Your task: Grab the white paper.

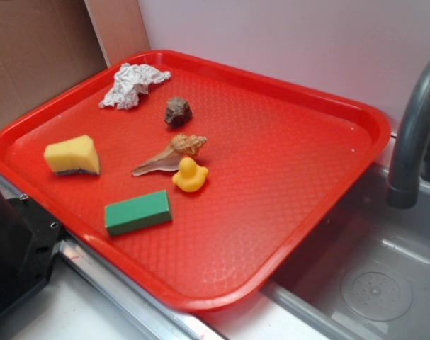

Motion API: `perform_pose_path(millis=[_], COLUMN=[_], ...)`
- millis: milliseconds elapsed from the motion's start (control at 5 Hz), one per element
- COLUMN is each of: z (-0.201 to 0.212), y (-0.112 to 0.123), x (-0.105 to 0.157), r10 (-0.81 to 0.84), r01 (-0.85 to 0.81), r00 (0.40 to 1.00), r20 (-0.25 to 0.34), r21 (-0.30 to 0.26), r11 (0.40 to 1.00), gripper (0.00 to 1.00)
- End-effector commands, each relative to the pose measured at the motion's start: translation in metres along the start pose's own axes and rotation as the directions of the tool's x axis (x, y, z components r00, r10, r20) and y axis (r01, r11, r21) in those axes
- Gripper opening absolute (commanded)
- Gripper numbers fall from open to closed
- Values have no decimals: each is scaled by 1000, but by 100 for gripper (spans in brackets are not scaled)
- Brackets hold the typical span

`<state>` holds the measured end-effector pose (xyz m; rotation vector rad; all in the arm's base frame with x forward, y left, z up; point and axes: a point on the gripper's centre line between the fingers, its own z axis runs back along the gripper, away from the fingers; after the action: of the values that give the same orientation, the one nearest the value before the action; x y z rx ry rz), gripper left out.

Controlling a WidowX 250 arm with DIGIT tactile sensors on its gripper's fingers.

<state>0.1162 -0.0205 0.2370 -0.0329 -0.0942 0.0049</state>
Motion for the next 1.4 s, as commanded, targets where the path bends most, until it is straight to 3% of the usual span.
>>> perform_pose_path(millis=[0,200,400,600,800,1000,1200], z=[0,-50,-74,-98,-118,-137,-137], y=[0,51,91,113,133,157,157], x=[0,25,58,82,98,116,116], r10=[0,244,389,551,606,607,607], r01=[0,-237,-383,-557,-631,-636,-636], r00=[1000,967,920,830,770,757,757], r20=[0,-75,-35,79,201,240,240], r21=[0,87,119,89,97,58,58], r11=[1000,967,916,826,770,770,770], gripper=[100,100,100,100,100,100,100])
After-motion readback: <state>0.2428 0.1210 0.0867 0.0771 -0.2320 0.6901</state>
